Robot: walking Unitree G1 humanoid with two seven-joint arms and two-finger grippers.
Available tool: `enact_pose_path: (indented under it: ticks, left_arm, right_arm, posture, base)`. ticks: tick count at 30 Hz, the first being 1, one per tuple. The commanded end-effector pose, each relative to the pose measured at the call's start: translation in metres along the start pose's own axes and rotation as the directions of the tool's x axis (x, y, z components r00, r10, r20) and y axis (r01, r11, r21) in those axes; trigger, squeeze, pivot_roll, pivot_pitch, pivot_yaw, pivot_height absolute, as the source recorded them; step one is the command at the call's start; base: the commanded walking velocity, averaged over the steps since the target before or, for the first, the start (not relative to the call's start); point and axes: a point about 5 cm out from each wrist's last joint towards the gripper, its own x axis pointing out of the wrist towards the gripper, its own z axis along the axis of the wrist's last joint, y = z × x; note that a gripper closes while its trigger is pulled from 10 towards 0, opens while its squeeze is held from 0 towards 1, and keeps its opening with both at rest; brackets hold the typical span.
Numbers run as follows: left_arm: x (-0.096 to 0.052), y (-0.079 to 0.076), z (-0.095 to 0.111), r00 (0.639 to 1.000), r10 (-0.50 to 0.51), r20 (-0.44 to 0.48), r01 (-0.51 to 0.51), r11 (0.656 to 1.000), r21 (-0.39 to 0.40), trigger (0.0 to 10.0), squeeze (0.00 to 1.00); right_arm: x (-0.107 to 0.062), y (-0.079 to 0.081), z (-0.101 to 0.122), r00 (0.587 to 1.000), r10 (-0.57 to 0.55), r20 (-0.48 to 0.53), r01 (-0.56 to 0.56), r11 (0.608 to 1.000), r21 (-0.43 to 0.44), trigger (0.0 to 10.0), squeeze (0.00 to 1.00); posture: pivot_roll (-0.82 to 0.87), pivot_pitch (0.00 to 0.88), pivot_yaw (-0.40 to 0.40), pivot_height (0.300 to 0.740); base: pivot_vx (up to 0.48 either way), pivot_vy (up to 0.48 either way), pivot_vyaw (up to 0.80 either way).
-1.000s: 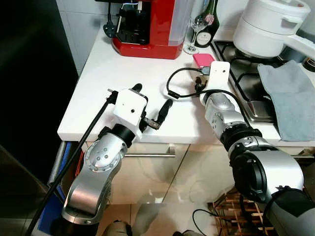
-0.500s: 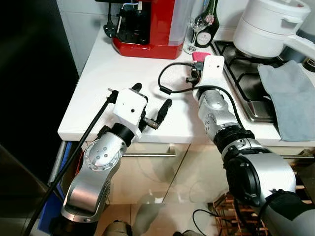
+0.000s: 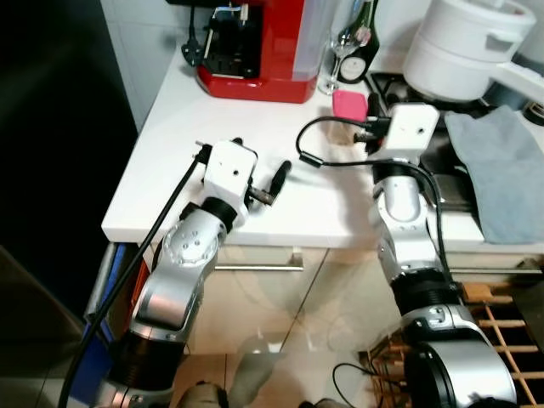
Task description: Restocking fridge
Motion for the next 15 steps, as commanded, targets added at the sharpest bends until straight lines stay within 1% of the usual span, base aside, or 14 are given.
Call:
enact_pose_path:
  ticks: [1, 2, 3, 4, 5, 6, 7, 9, 11, 12, 13, 15]
  left_arm:
    - [0.008, 0.000, 0.000, 1.000, 0.005, 0.004, -0.005, 1.000, 0.006, 10.0, 0.00]
    - [0.018, 0.004, 0.004, 0.999, 0.019, 0.029, -0.020, 1.000, 0.022, 10.0, 0.00]
    - [0.021, 0.007, 0.007, 0.999, 0.027, 0.040, -0.029, 0.999, 0.029, 10.0, 0.00]
    - [0.021, 0.007, 0.007, 0.999, 0.027, 0.040, -0.029, 0.999, 0.029, 10.0, 0.00]
    - [0.027, 0.012, 0.010, 0.997, 0.047, 0.053, -0.049, 0.998, 0.039, 10.0, 0.00]
    - [0.029, 0.014, 0.011, 0.997, 0.056, 0.059, -0.059, 0.997, 0.042, 10.0, 0.00]
    - [0.029, 0.014, 0.011, 0.997, 0.056, 0.059, -0.059, 0.997, 0.042, 10.0, 0.00]
    - [0.032, 0.018, 0.013, 0.995, 0.068, 0.070, -0.071, 0.997, 0.042, 10.0, 0.00]
    - [0.035, 0.018, 0.015, 0.994, 0.066, 0.087, -0.070, 0.997, 0.043, 10.0, 0.00]
    - [0.035, 0.018, 0.015, 0.994, 0.066, 0.087, -0.070, 0.997, 0.043, 10.0, 0.00]
    - [0.040, 0.019, 0.016, 0.993, 0.063, 0.103, -0.069, 0.996, 0.049, 10.0, 0.00]
    - [0.045, 0.019, 0.018, 0.992, 0.065, 0.112, -0.071, 0.996, 0.045, 10.0, 0.00]
  right_arm:
    - [0.000, -0.006, 0.008, 0.999, -0.007, 0.045, 0.009, 0.999, -0.033, 10.0, 1.00]
    - [-0.014, -0.012, 0.008, 0.999, -0.001, 0.050, 0.004, 0.998, -0.057, 10.0, 1.00]
    - [-0.021, -0.015, 0.005, 0.999, 0.003, 0.033, -0.001, 0.998, -0.066, 10.0, 1.00]
    - [-0.021, -0.015, 0.005, 0.999, 0.003, 0.033, -0.001, 0.998, -0.066, 10.0, 1.00]
    - [-0.033, -0.020, -0.002, 1.000, 0.006, -0.007, -0.006, 0.997, -0.082, 10.0, 1.00]
    - [-0.039, -0.022, -0.005, 1.000, 0.005, -0.023, -0.007, 0.996, -0.090, 10.0, 1.00]
    - [-0.039, -0.022, -0.005, 1.000, 0.005, -0.023, -0.007, 0.996, -0.090, 10.0, 1.00]
    - [-0.048, -0.024, -0.009, 0.999, 0.002, -0.048, -0.007, 0.995, -0.101, 10.0, 1.00]
    - [-0.056, -0.024, -0.010, 0.998, -0.002, -0.065, -0.006, 0.994, -0.110, 10.0, 1.00]
    - [-0.056, -0.024, -0.010, 0.998, -0.002, -0.065, -0.006, 0.994, -0.110, 10.0, 1.00]
    - [-0.061, -0.024, -0.011, 0.995, -0.010, -0.096, -0.002, 0.993, -0.117, 10.0, 1.00]
    - [-0.062, -0.025, -0.012, 0.993, -0.012, -0.115, -0.002, 0.993, -0.118, 10.0, 1.00]
  posture:
    - [0.01, 0.000, -0.046, 0.740]
    - [0.00, 0.000, -0.041, 0.740]
    - [-0.01, 0.000, -0.038, 0.740]
    - [-0.01, 0.000, -0.038, 0.740]
    - [-0.02, 0.000, -0.027, 0.740]
    - [-0.02, 0.000, -0.027, 0.740]
    - [-0.02, 0.000, -0.027, 0.740]
    - [-0.03, 0.000, -0.014, 0.740]
    - [-0.04, 0.000, -0.005, 0.740]
    - [-0.04, 0.000, -0.005, 0.740]
    - [-0.05, 0.000, 0.004, 0.740]
    - [-0.05, 0.000, 0.006, 0.740]
  base:
    - [0.000, 0.000, 0.00]
    - [0.000, 0.000, 0.00]
    - [0.000, 0.000, 0.00]
    - [0.000, 0.000, 0.00]
    - [0.000, 0.000, 0.00]
    - [0.000, 0.000, 0.00]
    - [0.000, 0.000, 0.00]
    - [0.000, 0.000, 0.00]
    - [0.000, 0.000, 0.00]
    - [0.000, 0.000, 0.00]
    - [0.000, 0.000, -0.80]
    - [0.000, 0.000, -0.72]
